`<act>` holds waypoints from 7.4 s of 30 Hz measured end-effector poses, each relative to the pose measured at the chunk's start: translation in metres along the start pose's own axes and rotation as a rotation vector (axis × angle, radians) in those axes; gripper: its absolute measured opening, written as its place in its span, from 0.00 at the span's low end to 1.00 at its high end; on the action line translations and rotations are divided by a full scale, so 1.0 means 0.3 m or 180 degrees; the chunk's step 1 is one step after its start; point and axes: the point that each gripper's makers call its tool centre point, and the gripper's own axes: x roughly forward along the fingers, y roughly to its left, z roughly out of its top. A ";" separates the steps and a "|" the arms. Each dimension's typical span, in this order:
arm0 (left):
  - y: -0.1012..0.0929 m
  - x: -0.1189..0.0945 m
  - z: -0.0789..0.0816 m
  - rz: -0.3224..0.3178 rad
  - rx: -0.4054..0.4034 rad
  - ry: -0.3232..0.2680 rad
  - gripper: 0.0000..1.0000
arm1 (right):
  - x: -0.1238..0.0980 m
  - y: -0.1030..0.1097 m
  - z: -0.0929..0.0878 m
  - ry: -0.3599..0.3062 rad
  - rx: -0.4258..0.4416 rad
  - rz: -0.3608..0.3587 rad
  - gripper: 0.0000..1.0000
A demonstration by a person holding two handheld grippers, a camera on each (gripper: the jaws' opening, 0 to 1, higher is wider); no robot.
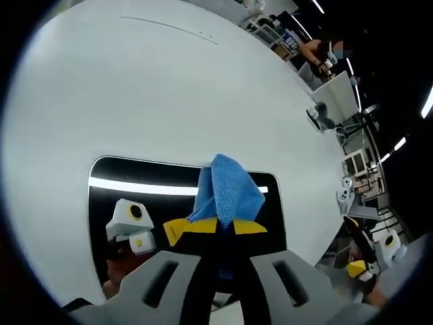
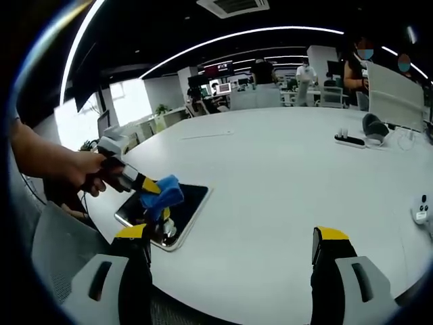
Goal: Wipe the mirror surface with the cleaning cloth until all visible marks leave the cleaned area.
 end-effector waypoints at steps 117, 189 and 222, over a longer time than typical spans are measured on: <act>0.270 -0.242 -0.072 0.0204 -0.0165 -0.0052 0.03 | 0.002 0.031 0.004 -0.0020 -0.0060 0.0153 0.99; 0.236 -0.235 -0.142 0.0066 -0.0328 0.0049 0.02 | -0.001 0.039 -0.012 0.0044 -0.0032 0.0188 0.99; 0.176 -0.206 -0.155 0.0046 -0.0203 0.0142 0.02 | -0.004 0.034 -0.005 0.0012 -0.0023 0.0161 0.99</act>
